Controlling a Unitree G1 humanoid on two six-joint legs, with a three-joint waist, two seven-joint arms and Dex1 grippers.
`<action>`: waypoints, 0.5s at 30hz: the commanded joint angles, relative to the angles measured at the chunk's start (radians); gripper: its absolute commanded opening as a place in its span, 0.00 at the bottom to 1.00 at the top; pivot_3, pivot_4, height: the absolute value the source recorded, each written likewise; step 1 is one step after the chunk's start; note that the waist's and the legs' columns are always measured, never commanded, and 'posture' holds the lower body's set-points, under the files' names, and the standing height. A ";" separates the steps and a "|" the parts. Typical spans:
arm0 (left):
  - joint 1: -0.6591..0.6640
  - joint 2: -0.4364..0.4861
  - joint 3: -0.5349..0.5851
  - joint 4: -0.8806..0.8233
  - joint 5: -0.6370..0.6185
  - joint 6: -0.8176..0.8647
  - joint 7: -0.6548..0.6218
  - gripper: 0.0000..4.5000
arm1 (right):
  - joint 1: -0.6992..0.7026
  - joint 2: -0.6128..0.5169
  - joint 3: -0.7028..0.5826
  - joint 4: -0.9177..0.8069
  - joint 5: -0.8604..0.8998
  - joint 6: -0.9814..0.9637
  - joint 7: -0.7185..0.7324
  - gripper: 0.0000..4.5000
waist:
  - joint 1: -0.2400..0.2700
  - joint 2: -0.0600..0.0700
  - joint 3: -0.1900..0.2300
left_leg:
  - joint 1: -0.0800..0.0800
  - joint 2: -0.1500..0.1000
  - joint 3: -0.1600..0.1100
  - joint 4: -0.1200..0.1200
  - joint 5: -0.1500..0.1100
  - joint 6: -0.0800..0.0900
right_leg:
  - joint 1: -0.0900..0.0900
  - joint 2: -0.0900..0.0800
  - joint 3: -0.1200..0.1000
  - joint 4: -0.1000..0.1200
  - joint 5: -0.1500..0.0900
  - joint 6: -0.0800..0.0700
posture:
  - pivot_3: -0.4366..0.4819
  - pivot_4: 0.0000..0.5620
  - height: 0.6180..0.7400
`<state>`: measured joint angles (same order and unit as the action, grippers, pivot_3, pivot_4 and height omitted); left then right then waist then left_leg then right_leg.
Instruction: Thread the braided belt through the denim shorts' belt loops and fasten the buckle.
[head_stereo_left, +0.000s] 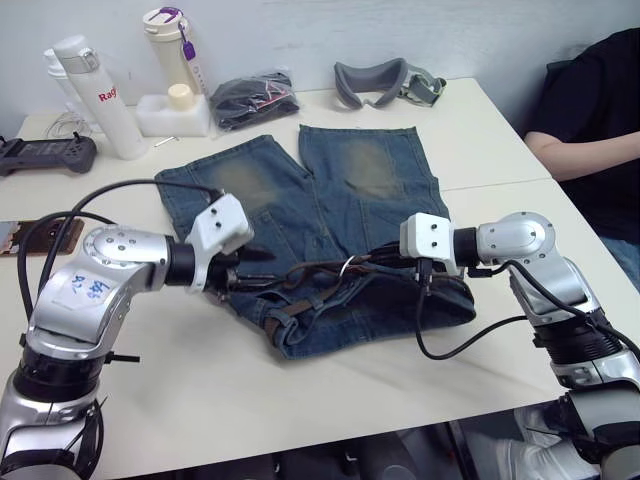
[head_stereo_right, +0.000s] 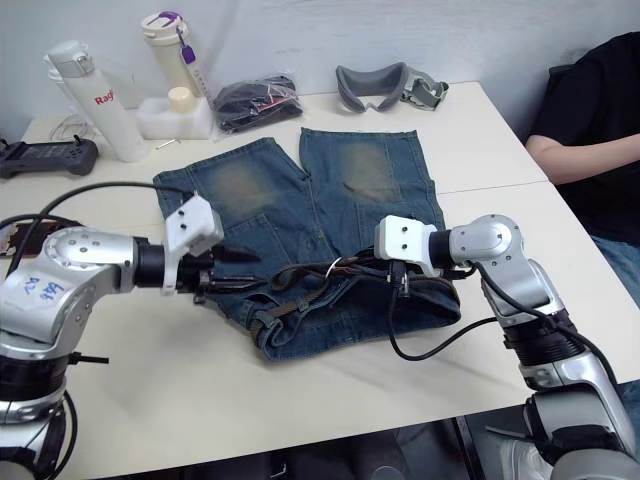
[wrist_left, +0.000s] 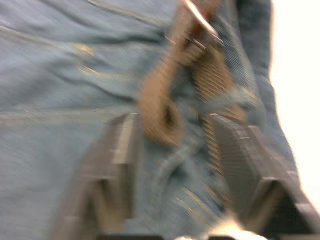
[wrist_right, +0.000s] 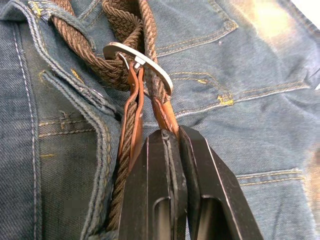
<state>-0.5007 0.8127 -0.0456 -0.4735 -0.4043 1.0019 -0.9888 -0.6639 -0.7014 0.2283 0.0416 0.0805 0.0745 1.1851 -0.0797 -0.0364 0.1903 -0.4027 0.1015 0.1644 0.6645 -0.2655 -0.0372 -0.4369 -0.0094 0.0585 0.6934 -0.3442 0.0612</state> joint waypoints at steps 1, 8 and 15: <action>0.020 0.021 -0.074 -0.038 -0.007 -0.020 -0.008 0.12 | -0.003 -0.021 -0.041 -0.033 0.004 -0.025 -0.014 0.00 | 0.000 0.000 0.000 | 0.000 0.000 0.000 0.000 0.000 0.000 | 0.000 0.000 0.000 0.000 0.000 0.000 | 0.48 0.27 0.99; 0.065 0.054 -0.217 -0.022 0.041 -0.078 -0.016 0.02 | 0.012 -0.033 -0.047 -0.053 -0.001 -0.043 -0.030 0.00 | -0.003 0.000 0.000 | 0.000 0.000 -0.001 0.000 0.000 0.000 | 0.000 0.000 0.000 -0.001 0.000 0.000 | 0.48 0.27 0.99; 0.130 0.153 -0.370 0.002 0.166 -0.202 -0.059 0.02 | 0.087 -0.105 -0.064 -0.013 -0.114 -0.340 -0.109 0.00 | -0.003 0.000 0.000 | 0.006 0.000 -0.002 -0.002 -0.001 0.000 | 0.008 0.000 0.000 -0.004 0.000 0.000 | 0.48 0.27 0.99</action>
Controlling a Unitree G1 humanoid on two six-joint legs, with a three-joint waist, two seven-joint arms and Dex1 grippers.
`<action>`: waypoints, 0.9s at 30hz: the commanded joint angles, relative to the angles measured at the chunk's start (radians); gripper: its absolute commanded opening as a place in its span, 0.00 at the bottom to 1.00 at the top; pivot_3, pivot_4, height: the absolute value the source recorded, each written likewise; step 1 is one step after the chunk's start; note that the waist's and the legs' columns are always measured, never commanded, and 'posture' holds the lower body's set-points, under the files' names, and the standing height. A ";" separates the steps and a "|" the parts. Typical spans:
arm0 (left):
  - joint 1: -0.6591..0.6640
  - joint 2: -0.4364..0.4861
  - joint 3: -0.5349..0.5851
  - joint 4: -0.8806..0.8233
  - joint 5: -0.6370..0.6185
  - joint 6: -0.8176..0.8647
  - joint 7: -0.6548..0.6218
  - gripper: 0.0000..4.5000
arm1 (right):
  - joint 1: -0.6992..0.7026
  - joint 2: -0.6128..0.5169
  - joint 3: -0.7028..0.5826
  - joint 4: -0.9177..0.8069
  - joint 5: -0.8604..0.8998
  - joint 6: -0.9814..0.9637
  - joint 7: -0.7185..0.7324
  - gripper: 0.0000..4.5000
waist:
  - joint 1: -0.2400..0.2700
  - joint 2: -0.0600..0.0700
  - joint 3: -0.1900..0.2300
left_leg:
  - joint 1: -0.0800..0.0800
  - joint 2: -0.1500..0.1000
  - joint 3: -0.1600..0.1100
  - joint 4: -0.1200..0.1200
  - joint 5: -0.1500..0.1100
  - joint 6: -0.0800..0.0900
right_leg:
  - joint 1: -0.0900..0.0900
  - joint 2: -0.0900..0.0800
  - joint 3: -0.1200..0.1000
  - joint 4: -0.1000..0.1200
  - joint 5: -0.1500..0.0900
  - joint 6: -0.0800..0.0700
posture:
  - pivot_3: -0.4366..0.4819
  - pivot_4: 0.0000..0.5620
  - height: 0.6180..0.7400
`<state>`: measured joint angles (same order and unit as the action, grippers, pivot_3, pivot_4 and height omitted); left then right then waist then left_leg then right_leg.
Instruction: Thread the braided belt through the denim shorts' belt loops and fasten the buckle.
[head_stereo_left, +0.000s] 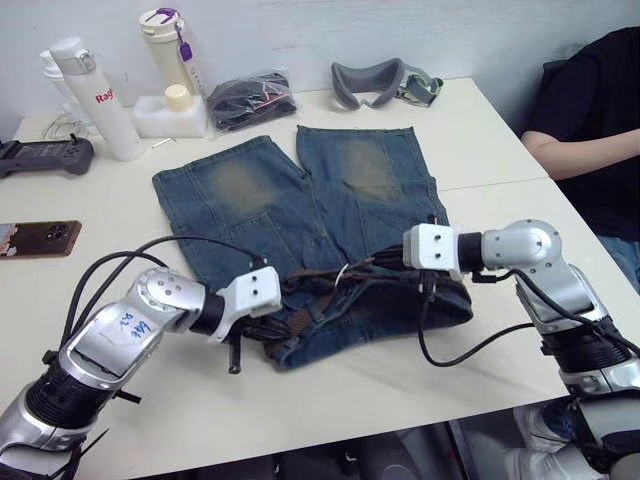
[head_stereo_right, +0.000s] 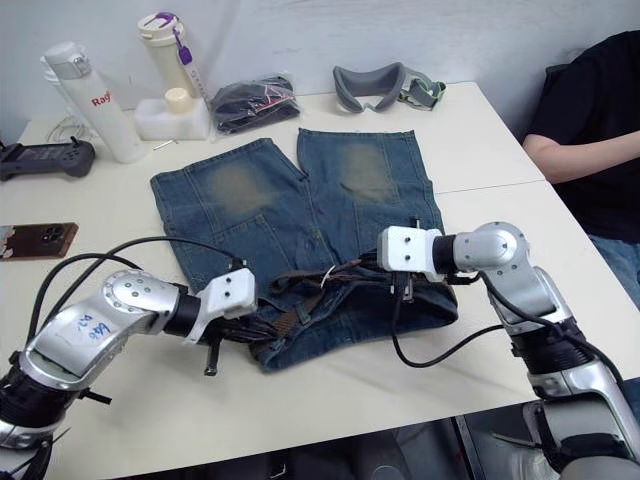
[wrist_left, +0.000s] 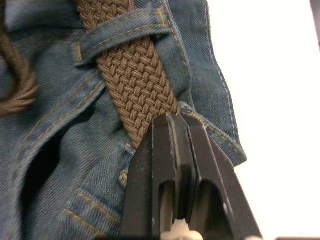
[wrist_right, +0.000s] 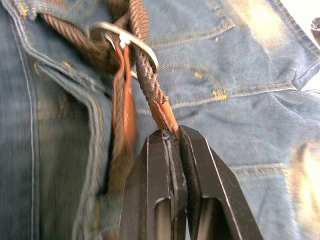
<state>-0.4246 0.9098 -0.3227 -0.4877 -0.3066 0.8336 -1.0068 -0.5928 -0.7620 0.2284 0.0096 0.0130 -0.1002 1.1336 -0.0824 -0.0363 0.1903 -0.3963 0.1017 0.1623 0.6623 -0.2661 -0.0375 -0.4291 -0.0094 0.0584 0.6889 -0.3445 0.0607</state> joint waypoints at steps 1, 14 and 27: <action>0.066 0.074 -0.106 0.018 0.083 -0.055 -0.050 0.02 | 0.023 -0.064 -0.086 0.049 -0.076 -0.270 -0.101 0.00 | -0.001 0.000 0.000 | 0.005 0.000 0.000 -0.001 -0.001 -0.001 | 0.003 0.000 0.001 -0.001 0.000 0.000 | 0.48 0.27 0.99; 0.213 0.203 -0.131 0.096 0.188 -0.225 -0.090 0.02 | 0.286 -0.335 -0.295 0.484 -0.314 -0.998 -0.472 0.00 | -0.036 0.001 -0.003 | 0.084 -0.021 -0.043 -0.043 -0.011 -0.009 | 0.074 0.003 0.026 -0.023 -0.018 -0.008 | 0.48 0.27 0.99; 0.277 0.285 -0.117 0.141 0.268 -0.323 -0.109 0.02 | 0.254 -0.282 -0.176 0.629 -0.677 -1.009 -0.879 0.00 | -0.063 0.003 -0.004 | 0.111 -0.037 -0.070 -0.049 -0.029 -0.004 | 0.091 0.015 0.064 -0.028 -0.024 -0.007 | 0.48 0.27 0.99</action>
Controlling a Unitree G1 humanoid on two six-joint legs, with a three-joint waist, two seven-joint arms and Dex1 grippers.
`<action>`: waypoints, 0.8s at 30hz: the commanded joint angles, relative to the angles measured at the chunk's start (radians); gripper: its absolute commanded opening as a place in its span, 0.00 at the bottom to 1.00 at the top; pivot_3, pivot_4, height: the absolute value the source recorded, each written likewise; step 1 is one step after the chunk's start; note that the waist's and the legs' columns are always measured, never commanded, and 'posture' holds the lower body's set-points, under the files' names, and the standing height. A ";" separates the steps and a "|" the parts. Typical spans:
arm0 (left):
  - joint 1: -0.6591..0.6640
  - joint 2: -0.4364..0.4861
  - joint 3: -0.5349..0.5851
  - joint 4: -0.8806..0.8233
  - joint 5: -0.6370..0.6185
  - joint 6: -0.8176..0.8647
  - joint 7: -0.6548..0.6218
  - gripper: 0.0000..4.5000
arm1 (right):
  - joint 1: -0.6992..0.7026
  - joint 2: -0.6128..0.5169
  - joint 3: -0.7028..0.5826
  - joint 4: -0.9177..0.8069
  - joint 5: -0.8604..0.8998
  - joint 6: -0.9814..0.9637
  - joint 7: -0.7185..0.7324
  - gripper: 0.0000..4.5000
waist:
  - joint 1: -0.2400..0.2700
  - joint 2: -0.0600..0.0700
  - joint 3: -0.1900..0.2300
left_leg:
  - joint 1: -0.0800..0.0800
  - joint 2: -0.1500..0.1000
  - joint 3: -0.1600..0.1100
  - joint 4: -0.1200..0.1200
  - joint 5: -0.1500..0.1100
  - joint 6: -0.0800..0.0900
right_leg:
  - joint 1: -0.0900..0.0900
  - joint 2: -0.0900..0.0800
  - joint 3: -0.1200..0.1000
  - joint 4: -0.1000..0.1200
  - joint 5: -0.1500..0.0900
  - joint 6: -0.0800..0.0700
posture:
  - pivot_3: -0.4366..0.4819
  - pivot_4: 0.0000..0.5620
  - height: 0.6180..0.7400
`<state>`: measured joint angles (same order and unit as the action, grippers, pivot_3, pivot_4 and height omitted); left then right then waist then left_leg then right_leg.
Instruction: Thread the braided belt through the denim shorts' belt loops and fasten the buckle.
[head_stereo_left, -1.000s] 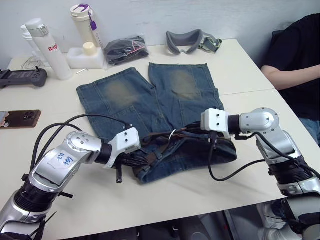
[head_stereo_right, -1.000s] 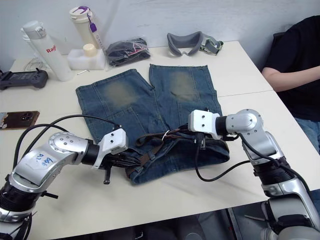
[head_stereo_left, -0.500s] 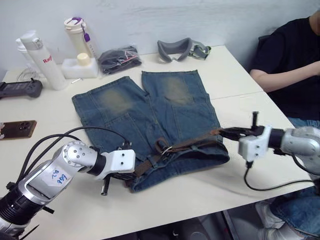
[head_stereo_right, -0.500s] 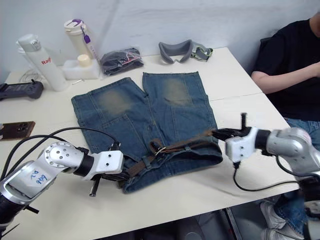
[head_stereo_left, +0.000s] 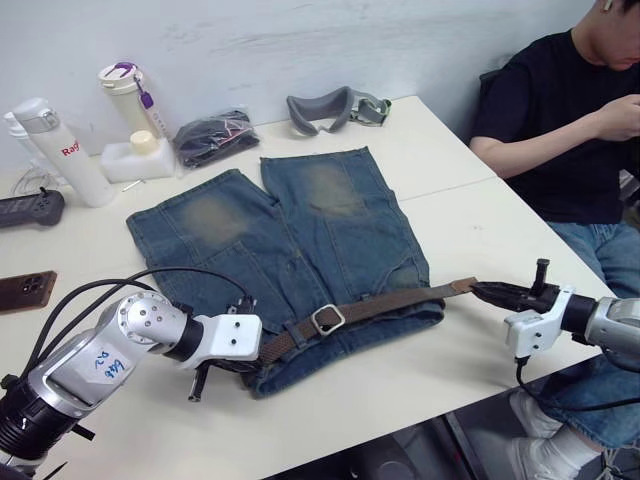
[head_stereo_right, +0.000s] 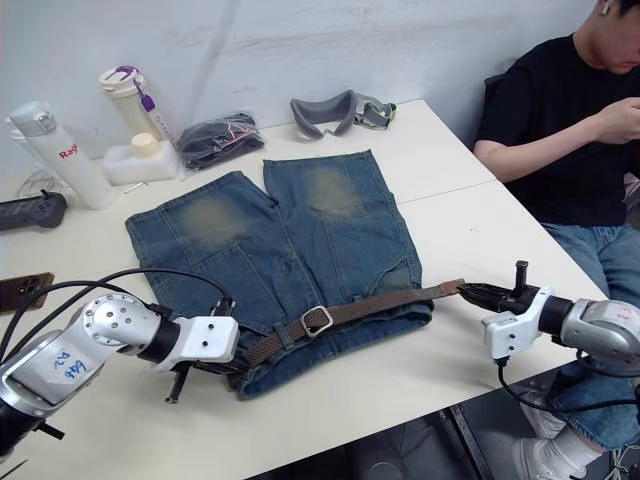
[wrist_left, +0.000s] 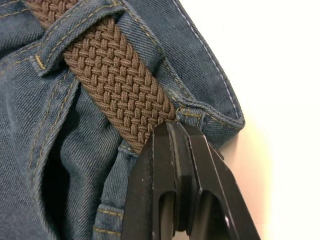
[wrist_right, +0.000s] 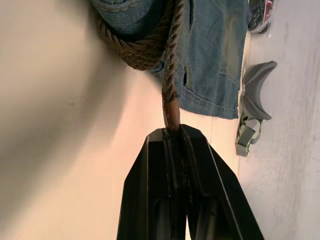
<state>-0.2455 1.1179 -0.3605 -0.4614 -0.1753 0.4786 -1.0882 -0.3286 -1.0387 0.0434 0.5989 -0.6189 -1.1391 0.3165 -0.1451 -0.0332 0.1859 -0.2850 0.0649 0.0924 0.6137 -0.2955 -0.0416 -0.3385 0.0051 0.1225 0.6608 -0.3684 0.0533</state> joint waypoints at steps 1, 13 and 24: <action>0.105 0.081 -0.071 0.119 0.135 0.026 -0.022 0.02 | -0.014 -0.003 0.020 0.042 -0.048 0.031 -0.074 0.00 | -0.001 0.000 0.000 | 0.002 0.000 0.000 0.000 0.000 0.000 | 0.000 0.002 0.005 0.000 0.000 -0.001 | 0.48 0.27 0.99; 0.084 -0.029 0.089 0.125 -0.033 0.054 -0.022 0.00 | -0.010 0.031 0.119 -0.046 0.288 0.049 0.112 0.67 | -0.014 -0.002 0.003 | 0.008 0.000 0.000 0.000 -0.007 0.003 | -0.003 0.016 0.031 0.000 -0.002 -0.004 | 0.48 0.27 0.99; 0.171 0.037 0.354 0.113 -0.241 0.126 -0.141 0.00 | 0.033 -0.087 0.071 -0.033 0.501 0.043 0.222 1.00 | -0.014 -0.011 0.011 | -0.017 0.003 0.003 0.015 -0.014 0.002 | -0.030 0.017 0.033 0.001 0.003 0.005 | 0.48 0.27 0.99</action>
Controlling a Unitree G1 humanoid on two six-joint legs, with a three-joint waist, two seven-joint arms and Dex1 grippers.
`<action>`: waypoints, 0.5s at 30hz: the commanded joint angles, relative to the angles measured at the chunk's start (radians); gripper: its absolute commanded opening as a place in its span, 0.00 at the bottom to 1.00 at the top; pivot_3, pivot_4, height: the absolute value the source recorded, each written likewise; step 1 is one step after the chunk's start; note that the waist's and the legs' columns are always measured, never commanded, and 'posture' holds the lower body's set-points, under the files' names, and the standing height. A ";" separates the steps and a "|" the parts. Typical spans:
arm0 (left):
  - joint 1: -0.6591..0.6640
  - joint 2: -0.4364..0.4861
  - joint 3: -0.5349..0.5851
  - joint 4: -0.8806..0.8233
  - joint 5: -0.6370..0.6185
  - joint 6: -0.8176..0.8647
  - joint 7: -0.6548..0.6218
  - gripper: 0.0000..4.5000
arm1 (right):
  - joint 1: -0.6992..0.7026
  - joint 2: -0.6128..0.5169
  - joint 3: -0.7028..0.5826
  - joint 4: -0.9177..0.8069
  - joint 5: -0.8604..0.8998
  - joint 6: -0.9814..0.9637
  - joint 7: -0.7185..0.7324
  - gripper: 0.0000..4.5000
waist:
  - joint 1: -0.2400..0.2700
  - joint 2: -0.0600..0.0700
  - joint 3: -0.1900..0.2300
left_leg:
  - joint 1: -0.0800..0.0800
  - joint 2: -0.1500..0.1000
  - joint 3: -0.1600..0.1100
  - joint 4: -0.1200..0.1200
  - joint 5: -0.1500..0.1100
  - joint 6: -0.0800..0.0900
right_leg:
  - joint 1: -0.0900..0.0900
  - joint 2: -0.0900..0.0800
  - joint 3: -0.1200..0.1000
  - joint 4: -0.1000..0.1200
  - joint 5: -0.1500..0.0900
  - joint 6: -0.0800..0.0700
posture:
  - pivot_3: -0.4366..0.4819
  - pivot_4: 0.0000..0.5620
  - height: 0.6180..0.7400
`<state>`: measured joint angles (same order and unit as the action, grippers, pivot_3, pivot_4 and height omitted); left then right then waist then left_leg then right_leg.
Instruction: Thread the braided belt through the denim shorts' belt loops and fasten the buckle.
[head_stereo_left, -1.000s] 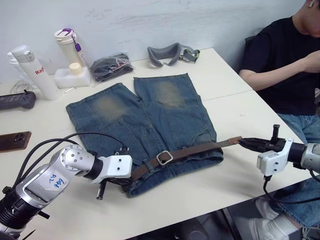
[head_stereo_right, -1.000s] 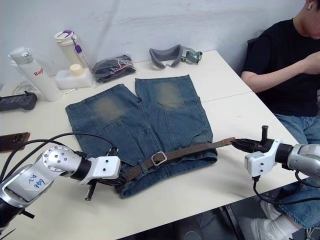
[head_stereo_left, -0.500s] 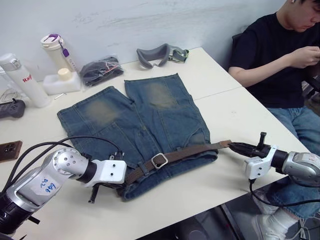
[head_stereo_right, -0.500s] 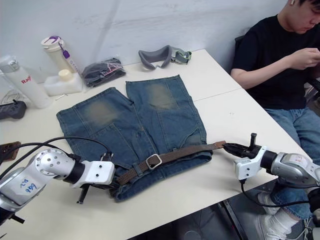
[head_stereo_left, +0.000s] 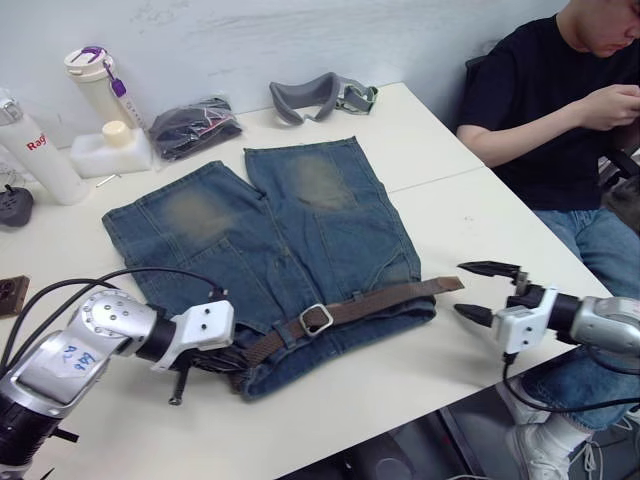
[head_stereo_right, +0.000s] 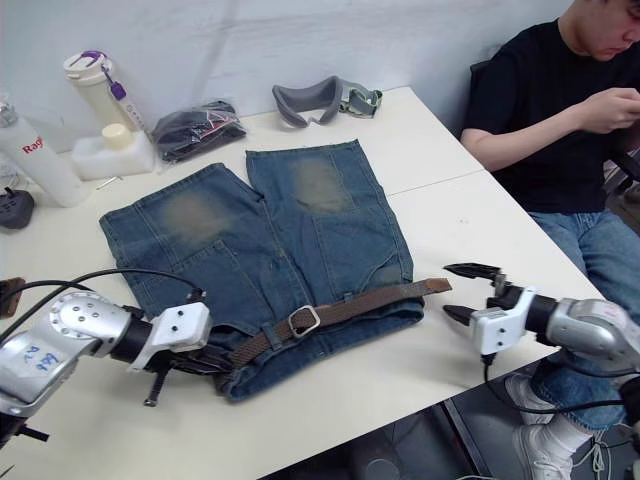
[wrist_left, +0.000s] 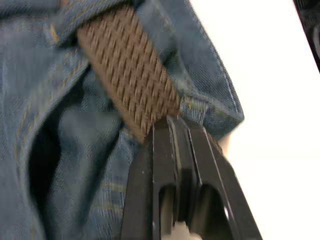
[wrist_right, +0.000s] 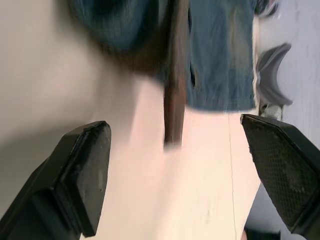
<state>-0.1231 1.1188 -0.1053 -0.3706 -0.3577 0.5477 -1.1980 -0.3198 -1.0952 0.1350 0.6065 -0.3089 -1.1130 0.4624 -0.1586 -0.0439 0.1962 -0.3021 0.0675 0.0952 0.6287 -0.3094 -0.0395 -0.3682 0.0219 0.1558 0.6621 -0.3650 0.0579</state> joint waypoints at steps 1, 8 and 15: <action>0.069 0.042 0.157 0.022 -0.104 0.085 -0.048 0.00 | 0.039 -0.043 -0.002 -0.104 0.312 0.069 0.154 1.00 | -0.001 -0.002 0.002 | 0.000 0.001 0.001 0.000 -0.001 0.000 | -0.001 0.000 0.000 0.000 0.000 0.001 | 0.48 0.27 0.99; 0.008 0.020 0.402 0.055 -0.364 0.325 -0.039 0.53 | -0.020 -0.073 -0.021 -0.457 0.829 0.727 0.571 1.00 | 0.010 0.001 0.008 | -0.010 0.006 -0.003 0.004 -0.010 -0.003 | -0.009 0.003 -0.007 0.001 0.005 0.010 | 0.48 0.27 0.99; -0.049 -0.029 0.640 0.129 -0.534 0.486 0.066 0.98 | -0.191 -0.057 -0.078 -0.532 1.023 1.342 0.680 1.00 | 0.041 0.006 0.011 | -0.048 0.013 -0.007 0.032 -0.019 -0.004 | -0.037 0.003 -0.017 0.011 0.005 0.011 | 0.48 0.27 0.99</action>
<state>-0.1649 1.1057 0.4691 -0.2525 -0.8542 1.0171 -1.1598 -0.5036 -1.1395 0.0924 0.0938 0.6748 0.1320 1.1189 -0.1172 -0.0384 0.2067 -0.3561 0.0808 0.0880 0.6644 -0.3283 -0.0436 -0.4118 0.0246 0.1368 0.6763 -0.3607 0.0678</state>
